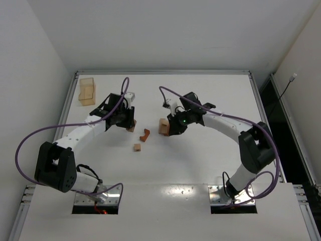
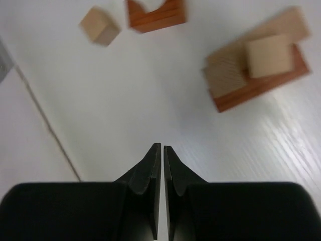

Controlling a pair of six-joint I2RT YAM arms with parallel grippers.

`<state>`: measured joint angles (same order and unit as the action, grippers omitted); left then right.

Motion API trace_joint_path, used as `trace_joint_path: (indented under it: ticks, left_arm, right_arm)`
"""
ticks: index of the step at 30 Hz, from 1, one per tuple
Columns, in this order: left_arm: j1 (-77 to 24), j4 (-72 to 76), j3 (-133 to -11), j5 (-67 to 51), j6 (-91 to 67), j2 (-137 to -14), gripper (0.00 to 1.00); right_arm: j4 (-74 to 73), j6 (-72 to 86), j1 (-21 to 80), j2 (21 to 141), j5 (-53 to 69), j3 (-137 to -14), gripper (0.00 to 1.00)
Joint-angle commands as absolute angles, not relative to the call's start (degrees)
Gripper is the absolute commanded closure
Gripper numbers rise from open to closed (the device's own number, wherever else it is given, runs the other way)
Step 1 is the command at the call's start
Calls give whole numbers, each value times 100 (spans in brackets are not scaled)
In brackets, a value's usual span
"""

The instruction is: Build the wood block tower

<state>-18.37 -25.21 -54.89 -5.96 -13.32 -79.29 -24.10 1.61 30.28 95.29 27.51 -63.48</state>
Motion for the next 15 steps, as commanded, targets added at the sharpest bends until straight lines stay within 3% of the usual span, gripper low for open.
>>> trace_joint_path:
  ticks: [1, 5, 15]
  left_arm:
    - [-1775, -2373, -5528, -756, -1213, -7726, 100]
    - [-1775, -2373, -5581, -756, -1213, -7726, 100]
    - [-1723, -2426, -5704, -809, -1160, -7893, 100]
  right_arm:
    - [-2346, -1342, 3278, 9457, 4025, -6258, 98]
    - [-2837, -2555, 3576, 9561, 3842, -6476, 99]
    - [-2936, -2962, 3876, 10160, 3077, -6530, 100]
